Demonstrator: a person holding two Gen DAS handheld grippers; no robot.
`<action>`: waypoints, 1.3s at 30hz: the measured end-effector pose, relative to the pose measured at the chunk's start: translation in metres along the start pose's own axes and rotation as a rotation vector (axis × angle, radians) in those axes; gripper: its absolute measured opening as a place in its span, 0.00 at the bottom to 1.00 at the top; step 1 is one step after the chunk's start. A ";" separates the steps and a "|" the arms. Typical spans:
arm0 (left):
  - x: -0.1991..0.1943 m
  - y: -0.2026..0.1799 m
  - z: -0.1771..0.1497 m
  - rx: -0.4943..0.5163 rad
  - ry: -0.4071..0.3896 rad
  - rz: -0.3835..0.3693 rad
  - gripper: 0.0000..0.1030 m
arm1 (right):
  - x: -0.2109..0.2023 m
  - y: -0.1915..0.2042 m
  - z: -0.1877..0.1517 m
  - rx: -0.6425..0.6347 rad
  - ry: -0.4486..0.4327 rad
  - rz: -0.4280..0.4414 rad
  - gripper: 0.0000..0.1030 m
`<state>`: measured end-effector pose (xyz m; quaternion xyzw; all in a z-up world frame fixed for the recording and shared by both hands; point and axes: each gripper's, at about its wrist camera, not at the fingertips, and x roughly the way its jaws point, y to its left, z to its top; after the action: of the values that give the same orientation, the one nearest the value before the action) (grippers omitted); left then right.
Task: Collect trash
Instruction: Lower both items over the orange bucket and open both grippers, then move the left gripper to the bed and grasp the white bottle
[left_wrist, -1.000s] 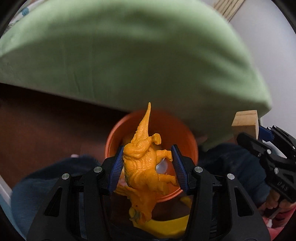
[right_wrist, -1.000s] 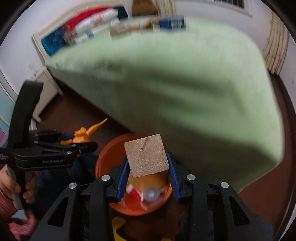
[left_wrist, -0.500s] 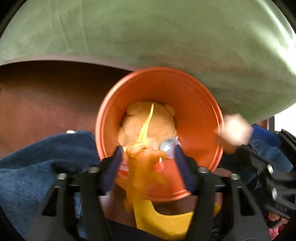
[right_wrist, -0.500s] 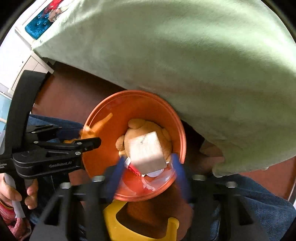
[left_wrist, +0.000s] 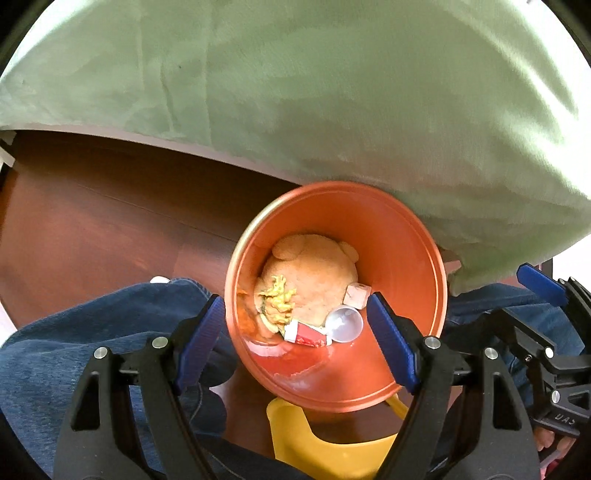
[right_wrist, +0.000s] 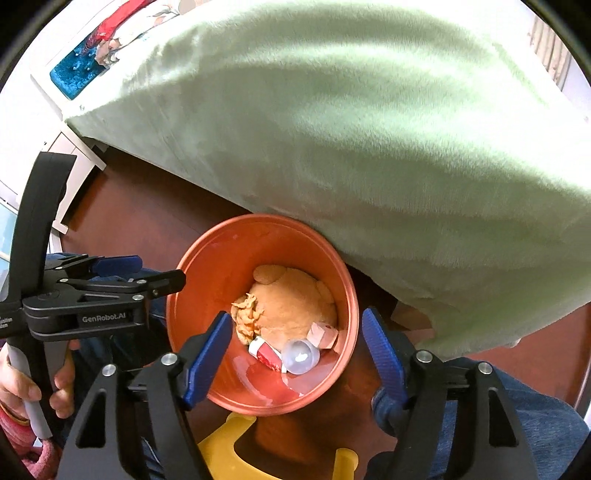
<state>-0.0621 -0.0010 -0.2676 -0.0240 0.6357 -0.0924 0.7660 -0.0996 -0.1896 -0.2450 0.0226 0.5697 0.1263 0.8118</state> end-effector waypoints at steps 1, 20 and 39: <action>-0.004 0.002 0.001 0.000 -0.010 0.003 0.75 | 0.000 0.001 0.001 0.000 -0.004 0.002 0.69; -0.141 0.032 0.094 -0.040 -0.424 0.019 0.79 | -0.115 0.013 0.049 -0.022 -0.372 0.133 0.79; -0.123 0.058 0.324 -0.004 -0.457 0.137 0.83 | -0.111 0.026 0.069 -0.046 -0.401 0.138 0.80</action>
<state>0.2399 0.0509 -0.0959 -0.0025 0.4464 -0.0310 0.8943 -0.0756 -0.1829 -0.1146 0.0679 0.3908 0.1876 0.8986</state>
